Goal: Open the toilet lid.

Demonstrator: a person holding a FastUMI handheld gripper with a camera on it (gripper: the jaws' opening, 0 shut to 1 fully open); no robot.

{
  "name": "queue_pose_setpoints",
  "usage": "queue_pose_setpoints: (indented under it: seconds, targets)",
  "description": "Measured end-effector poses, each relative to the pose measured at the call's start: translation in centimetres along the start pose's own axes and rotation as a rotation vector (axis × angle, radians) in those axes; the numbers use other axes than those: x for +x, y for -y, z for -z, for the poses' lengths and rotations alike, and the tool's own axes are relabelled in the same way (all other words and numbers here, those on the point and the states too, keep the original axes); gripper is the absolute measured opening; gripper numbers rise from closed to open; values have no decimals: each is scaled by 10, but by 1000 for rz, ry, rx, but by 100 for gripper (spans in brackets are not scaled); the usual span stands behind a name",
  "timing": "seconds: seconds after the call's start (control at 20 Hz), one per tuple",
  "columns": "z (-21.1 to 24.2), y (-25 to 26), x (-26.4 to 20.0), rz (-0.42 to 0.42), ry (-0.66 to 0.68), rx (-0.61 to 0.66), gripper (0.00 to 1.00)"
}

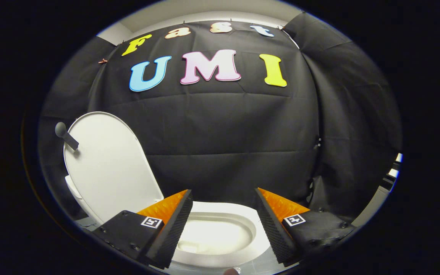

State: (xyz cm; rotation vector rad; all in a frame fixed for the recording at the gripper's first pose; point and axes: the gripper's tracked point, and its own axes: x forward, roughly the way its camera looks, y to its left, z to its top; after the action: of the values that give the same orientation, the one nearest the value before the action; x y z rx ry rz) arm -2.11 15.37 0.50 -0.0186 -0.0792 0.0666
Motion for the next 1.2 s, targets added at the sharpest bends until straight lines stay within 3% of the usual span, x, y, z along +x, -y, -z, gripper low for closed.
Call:
queue_pose_setpoints:
  seconds: [0.25, 1.2]
  targets:
    - [1, -5, -1, -14, 20, -63, 99]
    - [9, -3, 1, -14, -6, -29, 99]
